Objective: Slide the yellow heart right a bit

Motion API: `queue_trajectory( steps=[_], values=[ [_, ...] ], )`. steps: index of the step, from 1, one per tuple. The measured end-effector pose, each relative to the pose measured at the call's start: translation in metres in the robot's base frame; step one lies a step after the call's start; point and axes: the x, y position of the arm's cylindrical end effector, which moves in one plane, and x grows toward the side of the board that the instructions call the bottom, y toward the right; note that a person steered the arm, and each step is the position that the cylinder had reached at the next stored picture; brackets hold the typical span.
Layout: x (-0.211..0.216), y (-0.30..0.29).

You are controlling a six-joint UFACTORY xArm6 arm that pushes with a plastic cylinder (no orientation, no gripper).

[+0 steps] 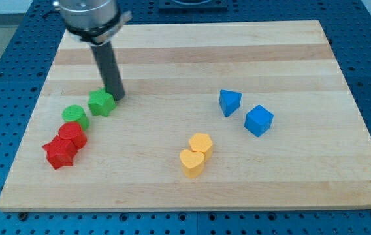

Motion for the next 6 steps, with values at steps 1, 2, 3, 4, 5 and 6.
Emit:
queue_trajectory(
  steps=[1, 2, 3, 4, 5, 6],
  values=[
    [0.005, -0.031],
    [0.02, -0.037],
    [0.02, -0.036],
    [0.02, -0.035],
    [0.008, -0.005],
    [0.006, 0.053]
  ],
)
